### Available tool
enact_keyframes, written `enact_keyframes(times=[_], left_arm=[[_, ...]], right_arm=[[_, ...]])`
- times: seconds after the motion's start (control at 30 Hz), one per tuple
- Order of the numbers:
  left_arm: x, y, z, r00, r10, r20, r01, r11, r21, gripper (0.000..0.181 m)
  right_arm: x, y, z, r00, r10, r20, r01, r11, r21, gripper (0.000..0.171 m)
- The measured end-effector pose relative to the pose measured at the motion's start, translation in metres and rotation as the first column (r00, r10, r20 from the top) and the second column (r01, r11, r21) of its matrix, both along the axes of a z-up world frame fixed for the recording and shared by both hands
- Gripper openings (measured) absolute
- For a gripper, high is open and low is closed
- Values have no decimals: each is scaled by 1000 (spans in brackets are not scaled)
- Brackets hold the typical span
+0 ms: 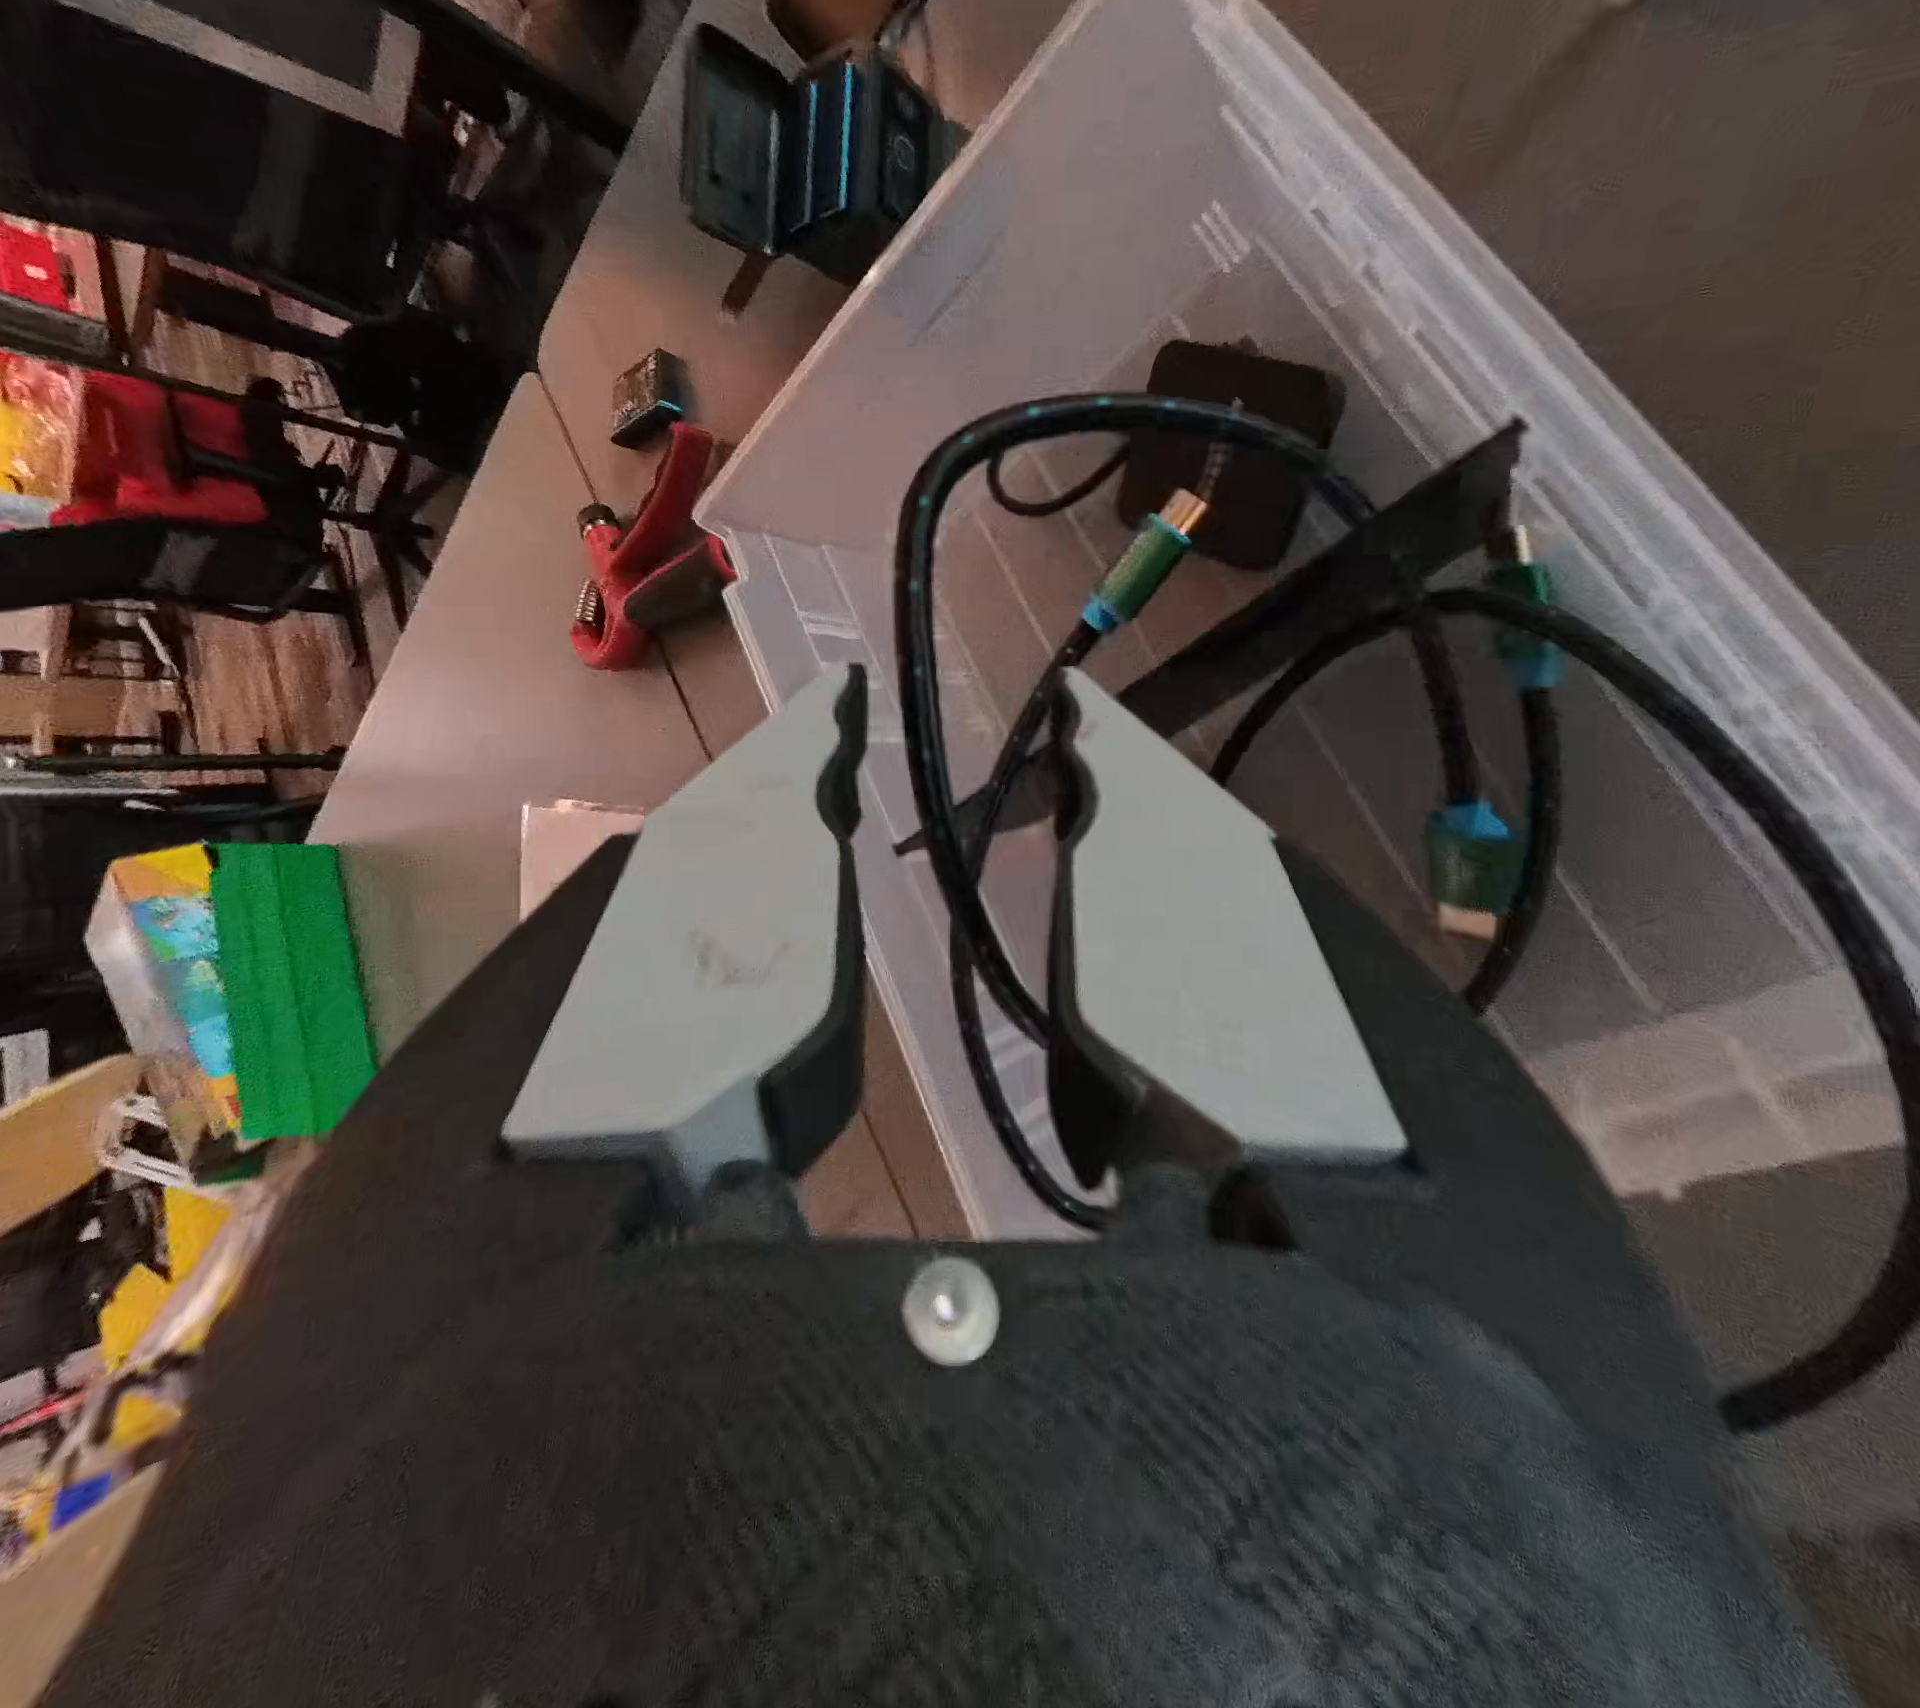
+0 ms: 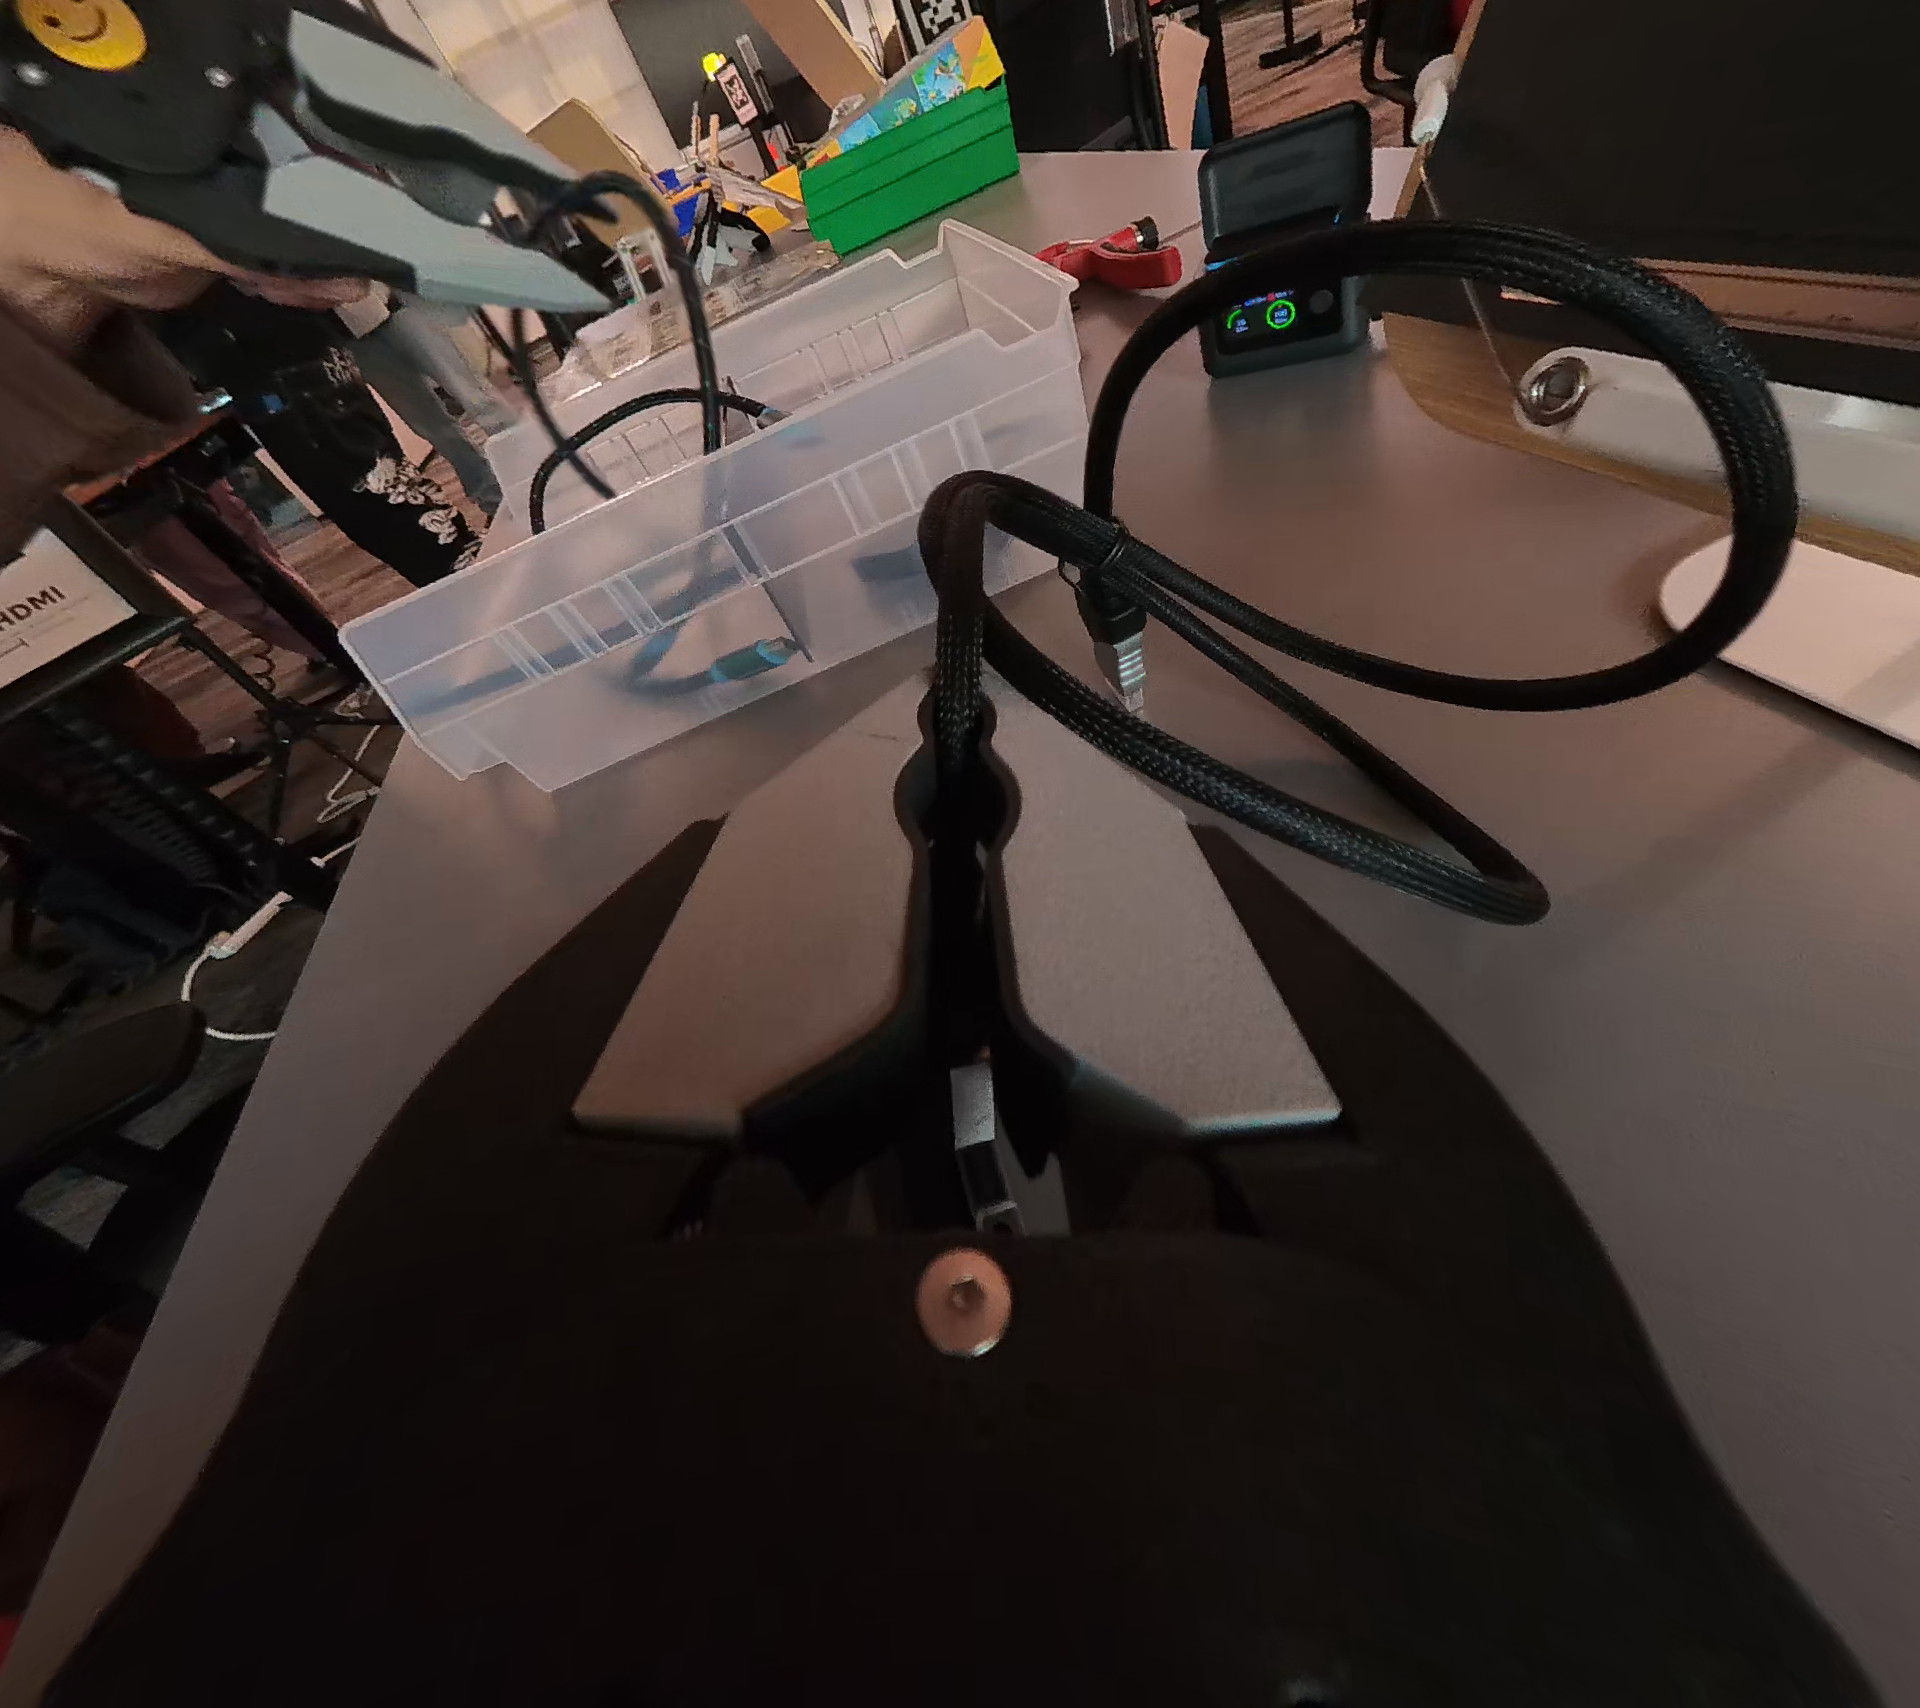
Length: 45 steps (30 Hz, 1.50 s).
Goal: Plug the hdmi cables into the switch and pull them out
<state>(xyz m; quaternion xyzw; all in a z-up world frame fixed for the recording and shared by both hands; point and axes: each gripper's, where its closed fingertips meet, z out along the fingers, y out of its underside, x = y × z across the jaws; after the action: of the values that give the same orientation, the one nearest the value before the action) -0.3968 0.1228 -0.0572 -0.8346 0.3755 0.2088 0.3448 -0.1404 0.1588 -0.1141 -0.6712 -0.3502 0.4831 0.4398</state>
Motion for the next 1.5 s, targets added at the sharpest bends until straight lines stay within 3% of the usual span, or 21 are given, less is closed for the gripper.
enact_keyframes(times=[0.23, 0.33, 0.4, 0.47, 0.57, 0.67, 0.77, 0.87, 0.93, 1.03, 1.1, 1.27, 1.5], left_arm=[[7, 12, 64, 977, 66, 201, -114, 963, 243, 44], [52, -6, 95, 960, -62, 275, -42, 933, 358, 33], [109, -26, 100, 895, -230, 382, 66, 916, 396, 26], [173, -47, 79, 807, -375, 455, 214, 905, 366, 28], [237, -55, 17, 747, -433, 504, 358, 901, 244, 48], [263, -36, -37, 718, -402, 568, 376, 911, 169, 49], [270, -10, -67, 716, -387, 580, 366, 917, 160, 49], [293, -4, -85, 625, -393, 674, 438, 892, 113, 55], [311, -7, -94, 550, -398, 734, 521, 851, 71, 37], [325, -6, -99, 439, -370, 819, 587, 808, 51, 27], [327, -1, -104, 429, -296, 854, 570, 821, -2, 21], [319, 5, -104, 444, -274, 853, 519, 855, 5, 19], [292, 16, -99, 415, -209, 886, 450, 893, 0, 20]], right_arm=[[0, 0, 0, 1000, 12, -14, -12, 1000, -13, 0], [0, 0, 2, 999, 17, -40, -18, 999, -31, 0], [1, -1, 7, 997, 25, -70, -28, 999, -45, 0], [4, -2, 14, 993, 31, -112, -37, 998, -58, 0], [11, -3, 28, 986, 26, -164, -37, 997, -64, 0], [21, -4, 37, 986, 39, -163, -46, 998, -39, 0], [32, -2, 40, 983, 39, -180, -48, 998, -47, 0], [37, -1, 42, 973, 60, -222, -80, 993, -82, 0], [38, -1, 42, 969, 67, -239, -91, 991, -93, 0], [39, 0, 37, 977, 73, -201, -89, 993, -73, 0], [41, 5, 29, 991, 35, -130, -39, 999, -28, 0], [41, 11, 19, 1000, -12, -24, 14, 999, 50, 12], [45, 15, 20, 979, -148, 139, 105, 956, 273, 45]])
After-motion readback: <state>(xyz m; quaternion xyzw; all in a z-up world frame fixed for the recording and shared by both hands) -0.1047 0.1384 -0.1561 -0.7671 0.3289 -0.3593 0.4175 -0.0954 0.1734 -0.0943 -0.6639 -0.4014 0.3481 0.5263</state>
